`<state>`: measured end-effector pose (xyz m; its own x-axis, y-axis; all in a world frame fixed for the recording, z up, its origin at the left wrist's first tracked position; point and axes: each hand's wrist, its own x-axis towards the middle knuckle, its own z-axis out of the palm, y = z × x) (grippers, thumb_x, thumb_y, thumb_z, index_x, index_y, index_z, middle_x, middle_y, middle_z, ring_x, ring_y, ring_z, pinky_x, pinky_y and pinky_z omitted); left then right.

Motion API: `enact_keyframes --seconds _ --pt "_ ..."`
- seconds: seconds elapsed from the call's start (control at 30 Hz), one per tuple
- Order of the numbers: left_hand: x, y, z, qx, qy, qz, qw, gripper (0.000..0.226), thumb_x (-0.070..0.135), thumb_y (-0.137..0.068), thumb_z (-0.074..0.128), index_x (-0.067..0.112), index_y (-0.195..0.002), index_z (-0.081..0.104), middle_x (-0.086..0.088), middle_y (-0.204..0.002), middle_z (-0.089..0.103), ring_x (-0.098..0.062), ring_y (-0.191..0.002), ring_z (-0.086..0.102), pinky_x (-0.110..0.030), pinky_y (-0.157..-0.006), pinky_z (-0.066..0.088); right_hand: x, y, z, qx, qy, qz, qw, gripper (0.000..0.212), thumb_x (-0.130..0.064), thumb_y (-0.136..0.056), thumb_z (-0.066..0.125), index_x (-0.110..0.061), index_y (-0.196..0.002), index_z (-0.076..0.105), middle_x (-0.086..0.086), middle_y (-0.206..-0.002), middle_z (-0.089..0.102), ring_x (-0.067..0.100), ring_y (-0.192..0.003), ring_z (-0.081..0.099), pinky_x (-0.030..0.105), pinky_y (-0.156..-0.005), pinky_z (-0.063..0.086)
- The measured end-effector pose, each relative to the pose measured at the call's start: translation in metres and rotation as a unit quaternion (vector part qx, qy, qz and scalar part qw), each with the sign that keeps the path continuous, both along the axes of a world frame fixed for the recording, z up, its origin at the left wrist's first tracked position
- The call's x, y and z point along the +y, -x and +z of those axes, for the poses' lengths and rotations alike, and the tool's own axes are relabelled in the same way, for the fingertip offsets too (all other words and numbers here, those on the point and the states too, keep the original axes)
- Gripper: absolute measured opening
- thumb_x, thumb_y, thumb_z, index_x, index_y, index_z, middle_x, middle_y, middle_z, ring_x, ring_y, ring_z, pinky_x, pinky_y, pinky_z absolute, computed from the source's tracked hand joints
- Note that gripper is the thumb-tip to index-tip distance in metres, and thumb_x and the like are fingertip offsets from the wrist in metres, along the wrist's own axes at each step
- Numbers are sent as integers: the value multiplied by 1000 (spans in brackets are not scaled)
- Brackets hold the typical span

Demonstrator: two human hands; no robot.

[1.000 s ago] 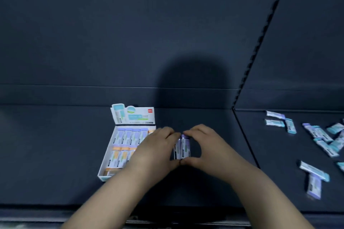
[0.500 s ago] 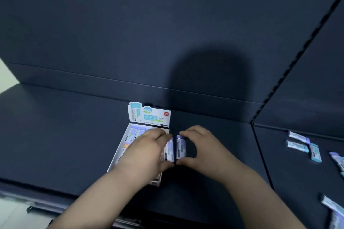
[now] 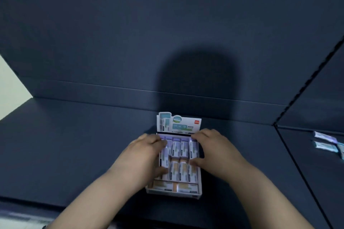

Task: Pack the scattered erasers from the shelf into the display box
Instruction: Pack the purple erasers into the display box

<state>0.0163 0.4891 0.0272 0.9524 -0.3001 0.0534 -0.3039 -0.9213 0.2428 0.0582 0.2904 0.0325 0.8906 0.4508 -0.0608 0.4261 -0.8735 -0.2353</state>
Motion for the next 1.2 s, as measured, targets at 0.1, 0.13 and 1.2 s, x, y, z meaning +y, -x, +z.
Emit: enact_keyframes --seconds 0.1,0.13,1.2 --pt "14 -4 1 23 1 -30 999 73 47 -83 63 28 -145 30 12 -145 31 -7 -133 26 -16 -107 20 13 1 -3 -29 79 -24 996 58 -45 -80 62 -26 -131 43 -7 -132 46 17 -120 39 32 -98 32" --pt "16 -4 1 31 0 -43 999 72 47 -83 62 28 -145 29 13 -144 31 -6 -132 26 -16 -107 20 16 2 -4 -33 91 -33 995 57 -45 -80 62 -26 -130 44 -7 -132 46 17 -120 39 32 -97 31" --pt "0 7 -3 103 -69 -16 992 35 19 -87 59 14 -120 47 -2 -123 36 -18 -108 46 -25 -85 41 44 16 -29 -79 81 -112 987 38 -49 -91 43 -18 -112 42 2 -115 58 23 -106 51 35 -85 35"
